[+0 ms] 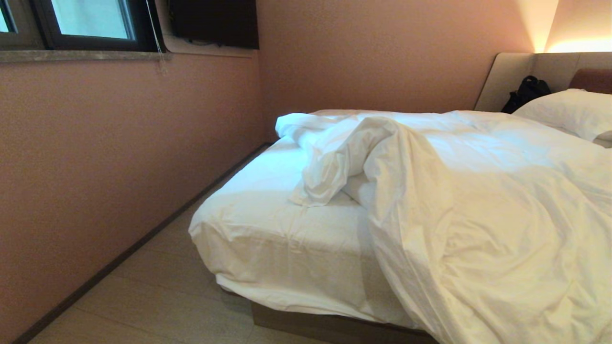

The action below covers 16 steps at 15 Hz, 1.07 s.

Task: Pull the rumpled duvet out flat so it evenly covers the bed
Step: Hold the folded corner of the quilt

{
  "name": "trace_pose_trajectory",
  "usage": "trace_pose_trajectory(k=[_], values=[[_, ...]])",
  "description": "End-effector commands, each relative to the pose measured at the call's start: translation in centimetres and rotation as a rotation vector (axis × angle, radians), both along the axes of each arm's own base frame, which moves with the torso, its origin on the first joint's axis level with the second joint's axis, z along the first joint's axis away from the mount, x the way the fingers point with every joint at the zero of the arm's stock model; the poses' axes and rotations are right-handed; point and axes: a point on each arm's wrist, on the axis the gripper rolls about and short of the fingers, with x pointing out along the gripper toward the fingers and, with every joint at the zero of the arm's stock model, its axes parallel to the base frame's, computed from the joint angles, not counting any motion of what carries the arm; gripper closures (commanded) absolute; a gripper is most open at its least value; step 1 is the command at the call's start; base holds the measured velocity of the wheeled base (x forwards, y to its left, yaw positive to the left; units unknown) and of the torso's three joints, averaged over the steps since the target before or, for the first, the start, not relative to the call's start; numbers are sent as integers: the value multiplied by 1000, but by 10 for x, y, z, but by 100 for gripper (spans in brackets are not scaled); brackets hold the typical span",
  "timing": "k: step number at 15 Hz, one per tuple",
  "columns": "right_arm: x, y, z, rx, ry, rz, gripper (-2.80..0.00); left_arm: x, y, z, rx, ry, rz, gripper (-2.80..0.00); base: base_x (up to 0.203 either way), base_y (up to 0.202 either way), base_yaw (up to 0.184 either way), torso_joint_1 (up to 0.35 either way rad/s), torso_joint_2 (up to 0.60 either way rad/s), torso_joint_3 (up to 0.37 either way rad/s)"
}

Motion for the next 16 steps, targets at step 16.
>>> trace_pose_trajectory(k=[16], values=[[0,0,0,0,0,0,0,0,0,0,0,0,0,0,0,195,-1,2,4,3]])
